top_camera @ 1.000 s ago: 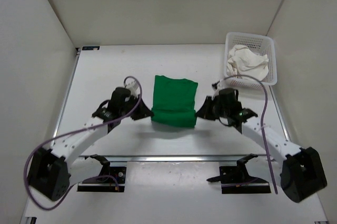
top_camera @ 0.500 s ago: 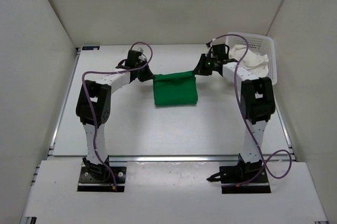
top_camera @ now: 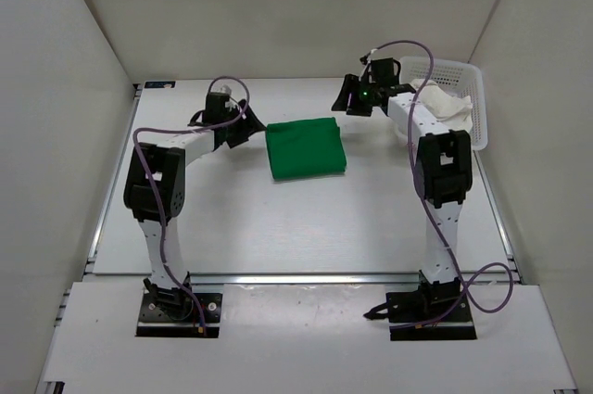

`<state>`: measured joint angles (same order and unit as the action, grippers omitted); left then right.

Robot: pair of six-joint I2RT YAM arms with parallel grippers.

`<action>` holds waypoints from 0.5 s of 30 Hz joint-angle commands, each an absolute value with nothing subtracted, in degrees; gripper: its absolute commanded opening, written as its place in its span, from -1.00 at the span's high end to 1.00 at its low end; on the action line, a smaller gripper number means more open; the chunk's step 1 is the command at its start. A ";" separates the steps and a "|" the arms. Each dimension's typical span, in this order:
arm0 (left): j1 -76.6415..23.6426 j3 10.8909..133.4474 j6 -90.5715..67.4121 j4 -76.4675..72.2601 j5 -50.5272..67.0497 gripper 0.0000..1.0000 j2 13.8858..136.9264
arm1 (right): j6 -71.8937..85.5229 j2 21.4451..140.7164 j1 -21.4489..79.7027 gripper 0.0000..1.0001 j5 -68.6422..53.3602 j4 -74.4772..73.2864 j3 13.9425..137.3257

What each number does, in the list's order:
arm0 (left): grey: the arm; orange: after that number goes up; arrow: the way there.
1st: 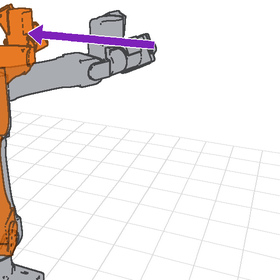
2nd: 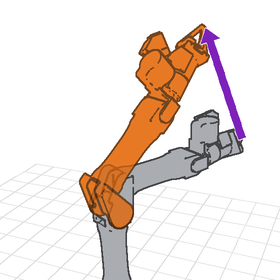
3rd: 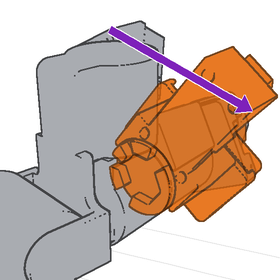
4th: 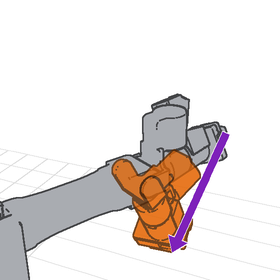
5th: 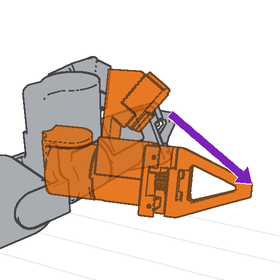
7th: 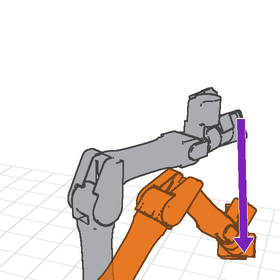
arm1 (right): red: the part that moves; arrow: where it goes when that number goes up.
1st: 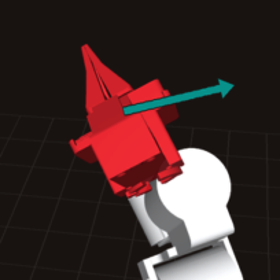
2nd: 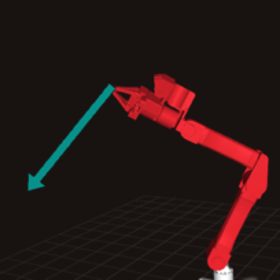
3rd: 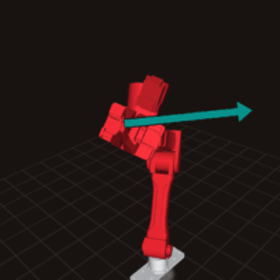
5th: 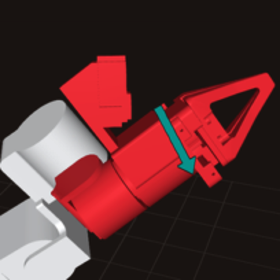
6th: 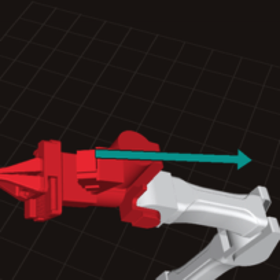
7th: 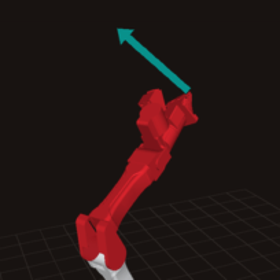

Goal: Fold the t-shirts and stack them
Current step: Grab one side of the 2/3 rectangular tshirt with both arms, then fold the long partially folded tshirt into a neat square

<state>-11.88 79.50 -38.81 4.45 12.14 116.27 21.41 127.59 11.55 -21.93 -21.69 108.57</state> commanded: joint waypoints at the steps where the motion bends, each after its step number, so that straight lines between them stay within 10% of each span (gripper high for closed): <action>1: -13.44 71.99 -37.36 0.97 13.27 -0.62 109.25 | 19.86 118.22 12.12 -0.11 -19.87 -20.22 105.30; 8: -17.49 68.90 -34.71 -1.41 17.48 -0.67 113.80 | 27.76 102.75 13.18 -0.14 -24.95 -4.26 79.67; 15: -20.04 74.26 -37.35 -2.36 19.86 0.62 119.70 | 29.44 93.88 16.70 -0.10 -25.92 2.45 67.86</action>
<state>-19.40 71.61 -36.32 -0.27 17.69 118.34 27.46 97.17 15.59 -24.36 -4.40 70.30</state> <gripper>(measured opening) 0.227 0.558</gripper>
